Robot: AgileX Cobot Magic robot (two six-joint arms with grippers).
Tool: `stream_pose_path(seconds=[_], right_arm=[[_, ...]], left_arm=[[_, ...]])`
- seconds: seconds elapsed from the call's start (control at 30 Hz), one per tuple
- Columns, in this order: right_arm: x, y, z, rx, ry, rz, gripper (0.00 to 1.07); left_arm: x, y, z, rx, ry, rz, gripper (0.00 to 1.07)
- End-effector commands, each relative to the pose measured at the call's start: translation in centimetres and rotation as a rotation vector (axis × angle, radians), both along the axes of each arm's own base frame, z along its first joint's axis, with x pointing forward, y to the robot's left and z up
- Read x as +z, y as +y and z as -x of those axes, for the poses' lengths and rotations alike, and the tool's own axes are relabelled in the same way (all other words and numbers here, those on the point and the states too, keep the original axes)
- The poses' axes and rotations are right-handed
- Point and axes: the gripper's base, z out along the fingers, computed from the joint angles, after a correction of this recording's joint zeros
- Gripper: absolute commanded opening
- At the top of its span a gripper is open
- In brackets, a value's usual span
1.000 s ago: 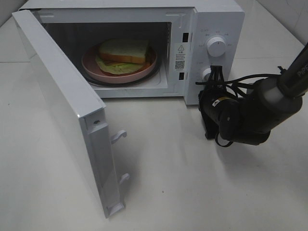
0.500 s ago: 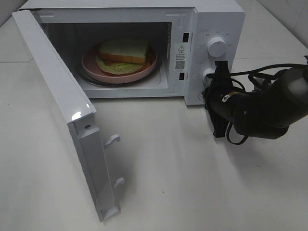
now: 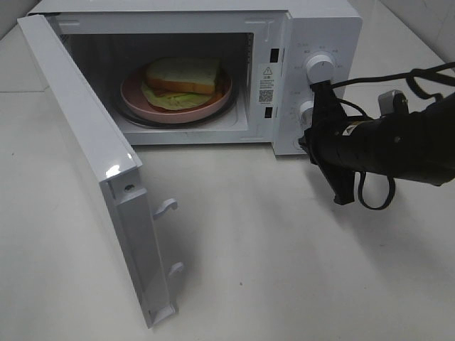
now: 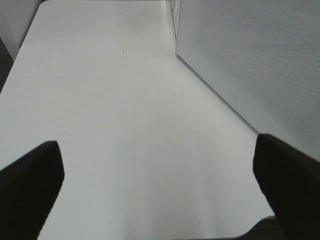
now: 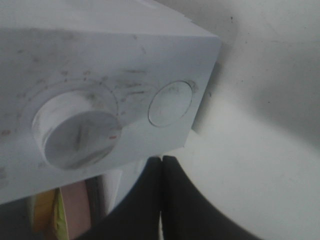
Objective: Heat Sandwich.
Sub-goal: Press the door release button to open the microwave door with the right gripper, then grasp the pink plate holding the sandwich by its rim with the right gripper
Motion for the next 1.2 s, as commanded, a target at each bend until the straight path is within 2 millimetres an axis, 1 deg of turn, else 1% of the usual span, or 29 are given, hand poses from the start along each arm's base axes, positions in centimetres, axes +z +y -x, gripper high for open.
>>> stream_pose_path(seconds=[0.03,0.13,0.23,0.27,0.33,0.37,0.47,0.53,0.57,0.63,0.7,0.73,0.8,0.83,0.87,0.93,0.97,1.03,1.13,1.2], right_arm=[[0.9,0.1,0.7,0.093,0.039,0.063,0.02],[1.6,0.2,1.9,0.221,0.125,0.135,0.03],[1.9,0.3,2.5,0.284,0.162,0.167,0.03],[2.2,0.3,3.1,0.347,0.192,0.197,0.04],[2.5,0.3,3.7,0.419,0.219,0.234,0.05],[2.5,0.3,3.7,0.419,0.219,0.234,0.05],[3.5,0.3,4.6,0.568,0.215,0.319,0.06],[3.8,0.3,4.8,0.598,0.207,0.336,0.06],[4.3,0.3,5.2,0.671,0.19,0.38,0.08],[5.0,0.3,5.5,0.74,0.174,0.415,0.09],[5.3,0.3,5.7,0.772,0.173,0.427,0.09],[6.1,0.5,5.8,0.838,0.161,0.454,0.1],[6.8,0.7,5.9,0.917,0.151,0.485,0.11],[6.8,0.7,5.9,0.917,0.151,0.485,0.11],[7.2,0.9,6.0,1.002,0.146,0.517,0.12],[7.6,1.0,6.1,1.087,0.149,0.543,0.12],[7.6,1.0,6.1,1.087,0.149,0.543,0.12],[8.3,1.2,6.1,1.183,0.148,0.578,0.13],[8.7,1.2,6.1,1.233,0.143,0.613,0.13],[9.1,1.1,6.0,1.319,0.132,0.68,0.14]], left_arm=[[0.1,0.0,0.2,0.005,-0.029,0.007,0.98],[0.1,0.0,0.2,0.005,-0.029,0.007,0.98],[0.1,0.0,0.2,0.005,-0.029,0.007,0.98],[0.1,0.0,0.2,0.005,-0.029,0.007,0.98],[0.1,0.0,0.2,0.005,-0.029,0.007,0.98],[0.1,0.0,0.2,0.005,-0.029,0.007,0.98],[0.1,0.0,0.2,0.005,-0.029,0.007,0.98],[0.1,0.0,0.2,0.005,-0.029,0.007,0.98],[0.1,0.0,0.2,0.005,-0.029,0.007,0.98],[0.1,0.0,0.2,0.005,-0.029,0.007,0.98],[0.1,0.0,0.2,0.005,-0.029,0.007,0.98],[0.1,0.0,0.2,0.005,-0.029,0.007,0.98],[0.1,0.0,0.2,0.005,-0.029,0.007,0.98],[0.1,0.0,0.2,0.005,-0.029,0.007,0.98],[0.1,0.0,0.2,0.005,-0.029,0.007,0.98],[0.1,0.0,0.2,0.005,-0.029,0.007,0.98],[0.1,0.0,0.2,0.005,-0.029,0.007,0.98],[0.1,0.0,0.2,0.005,-0.029,0.007,0.98],[0.1,0.0,0.2,0.005,-0.029,0.007,0.98],[0.1,0.0,0.2,0.005,-0.029,0.007,0.98]])
